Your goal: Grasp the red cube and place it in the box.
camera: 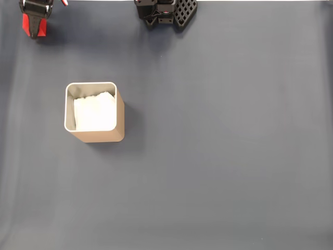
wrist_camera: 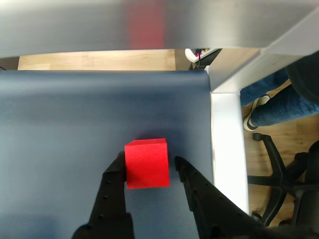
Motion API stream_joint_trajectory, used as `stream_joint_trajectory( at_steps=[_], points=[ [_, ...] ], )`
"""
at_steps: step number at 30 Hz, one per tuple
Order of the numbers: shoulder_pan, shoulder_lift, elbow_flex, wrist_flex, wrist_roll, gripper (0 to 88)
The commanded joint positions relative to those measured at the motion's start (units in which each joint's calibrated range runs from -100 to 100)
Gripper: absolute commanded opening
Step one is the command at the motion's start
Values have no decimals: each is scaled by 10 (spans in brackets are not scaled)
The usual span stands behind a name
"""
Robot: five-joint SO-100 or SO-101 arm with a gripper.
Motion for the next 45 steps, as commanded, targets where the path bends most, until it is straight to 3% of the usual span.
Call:
stream_joint_trajectory(
  at_steps=[1, 15, 26, 33, 45],
  points=[
    [-6, -35, -4, -17, 3, 181],
    [-10, -36, 19, -59, 21, 149],
    [-12, -48, 27, -43, 36, 67],
    [-19, -62, -21, 59, 53, 2],
    [-61, -105, -138, 248, 75, 2]
  ],
)
